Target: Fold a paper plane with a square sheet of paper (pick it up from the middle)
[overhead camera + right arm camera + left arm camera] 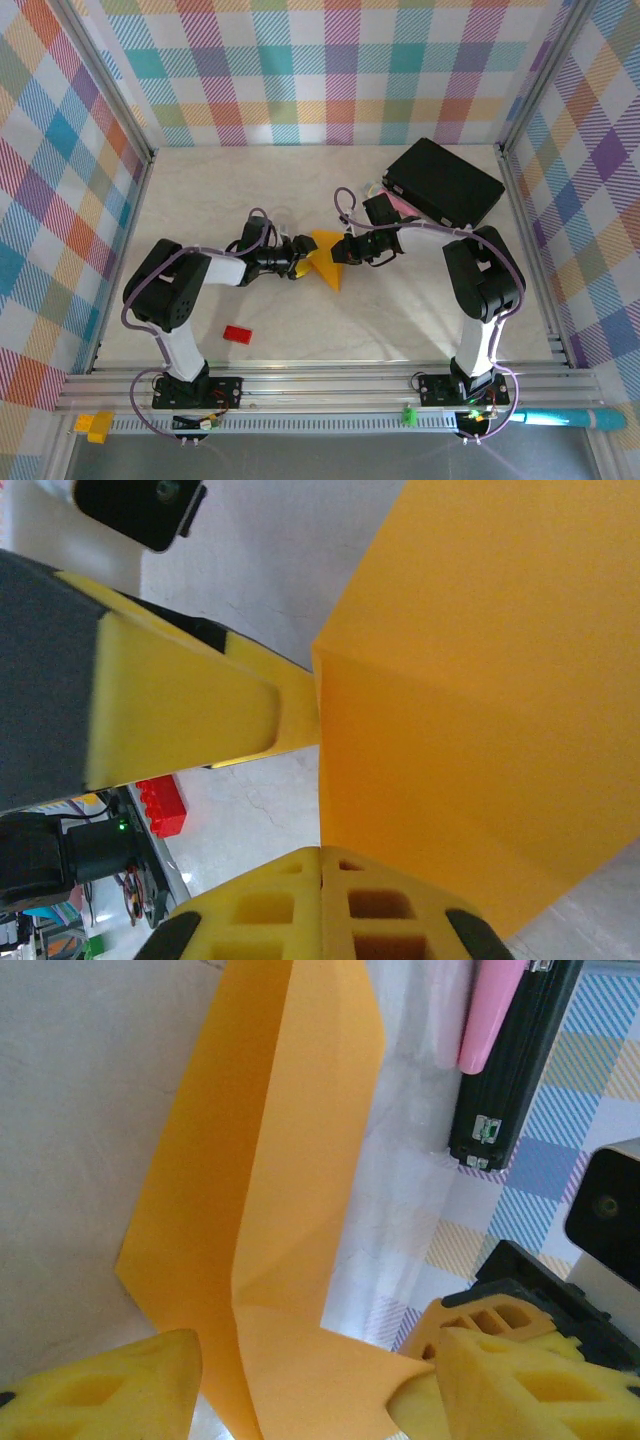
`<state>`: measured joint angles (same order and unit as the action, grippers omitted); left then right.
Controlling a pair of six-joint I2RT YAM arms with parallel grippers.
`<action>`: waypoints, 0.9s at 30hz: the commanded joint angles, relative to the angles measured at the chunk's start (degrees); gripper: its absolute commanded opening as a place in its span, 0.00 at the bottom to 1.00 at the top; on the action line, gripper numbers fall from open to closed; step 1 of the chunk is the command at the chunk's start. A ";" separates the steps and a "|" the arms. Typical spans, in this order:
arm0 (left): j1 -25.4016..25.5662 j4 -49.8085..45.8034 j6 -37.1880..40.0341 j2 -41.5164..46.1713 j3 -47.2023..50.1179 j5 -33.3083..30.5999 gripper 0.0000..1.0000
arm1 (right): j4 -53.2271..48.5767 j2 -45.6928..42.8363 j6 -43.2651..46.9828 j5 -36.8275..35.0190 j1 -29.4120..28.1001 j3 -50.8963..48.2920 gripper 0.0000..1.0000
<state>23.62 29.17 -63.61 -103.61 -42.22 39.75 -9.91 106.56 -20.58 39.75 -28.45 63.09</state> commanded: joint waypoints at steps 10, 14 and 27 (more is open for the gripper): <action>0.47 7.35 1.66 -6.22 -3.79 4.97 0.65 | -0.35 0.96 -0.35 0.73 0.63 -0.77 0.07; 0.47 8.89 1.73 -7.67 -4.01 5.54 0.62 | -1.64 1.54 0.10 -1.63 0.67 -0.86 0.14; 0.47 1.91 8.49 -6.99 -5.21 6.14 0.55 | -6.37 2.17 1.69 -9.78 0.67 -0.69 0.24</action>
<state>23.62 33.89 -58.96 -110.10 -45.95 44.86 -14.63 107.35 -20.10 31.24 -28.08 62.57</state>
